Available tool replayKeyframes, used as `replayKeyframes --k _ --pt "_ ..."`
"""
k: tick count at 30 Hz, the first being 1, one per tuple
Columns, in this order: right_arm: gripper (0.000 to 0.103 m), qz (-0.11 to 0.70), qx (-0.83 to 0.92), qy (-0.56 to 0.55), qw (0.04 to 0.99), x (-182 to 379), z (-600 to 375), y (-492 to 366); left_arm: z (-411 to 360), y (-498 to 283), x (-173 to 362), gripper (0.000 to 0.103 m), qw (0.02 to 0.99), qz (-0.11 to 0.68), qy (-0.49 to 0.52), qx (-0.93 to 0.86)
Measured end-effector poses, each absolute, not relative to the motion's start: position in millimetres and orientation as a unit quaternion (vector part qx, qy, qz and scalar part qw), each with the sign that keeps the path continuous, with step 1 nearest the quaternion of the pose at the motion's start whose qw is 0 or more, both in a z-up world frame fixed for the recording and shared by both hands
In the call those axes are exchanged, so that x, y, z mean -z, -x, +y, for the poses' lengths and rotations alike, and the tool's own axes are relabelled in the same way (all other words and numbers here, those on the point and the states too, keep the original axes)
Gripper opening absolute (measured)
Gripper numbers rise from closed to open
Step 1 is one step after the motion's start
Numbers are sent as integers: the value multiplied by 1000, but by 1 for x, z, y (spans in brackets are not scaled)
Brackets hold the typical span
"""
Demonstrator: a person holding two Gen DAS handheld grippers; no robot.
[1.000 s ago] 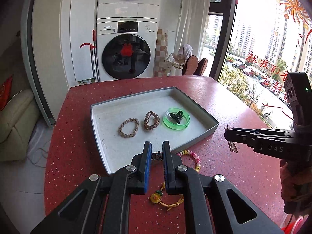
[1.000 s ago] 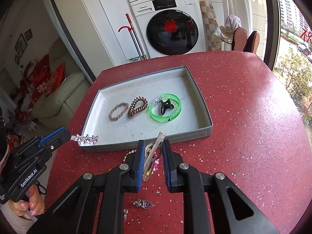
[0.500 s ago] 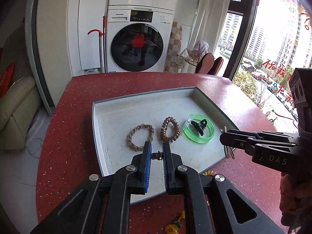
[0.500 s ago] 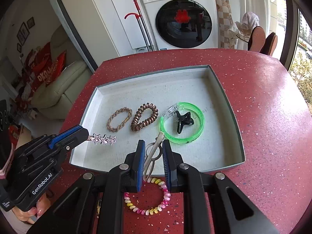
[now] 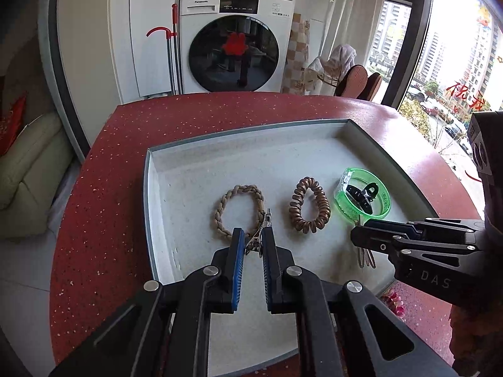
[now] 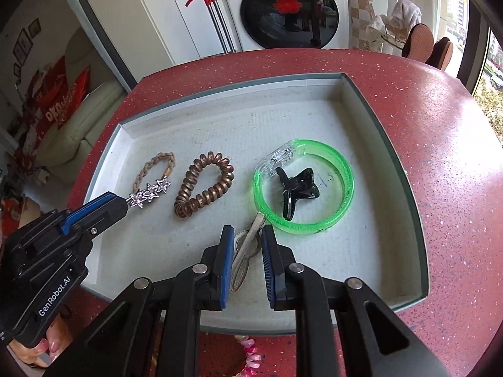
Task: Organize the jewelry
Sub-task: 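Carry both clips into the grey tray and open both tools to release them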
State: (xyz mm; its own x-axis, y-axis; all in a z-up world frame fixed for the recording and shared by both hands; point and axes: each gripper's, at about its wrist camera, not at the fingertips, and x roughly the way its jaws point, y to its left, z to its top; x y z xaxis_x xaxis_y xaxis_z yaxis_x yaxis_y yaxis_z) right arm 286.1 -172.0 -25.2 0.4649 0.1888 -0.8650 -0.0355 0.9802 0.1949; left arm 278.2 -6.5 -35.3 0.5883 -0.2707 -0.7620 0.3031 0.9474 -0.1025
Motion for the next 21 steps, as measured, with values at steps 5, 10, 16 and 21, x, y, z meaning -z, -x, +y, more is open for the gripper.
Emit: replayKeyframes --k 5,10,16,21 --pt "20 509 -44 -71 857 25 -183 -295 -10 -285 46 29 890 431 -29 145" --pt "33 511 -39 -63 857 23 -186 -294 -14 -289 58 29 887 440 -45 130" --pt "47 505 -29 -68 860 23 -195 -274 -11 -283 62 29 888 441 -52 116" --pt "47 507 -22 -64 859 22 -195 -256 -8 -277 59 29 888 442 -53 118"
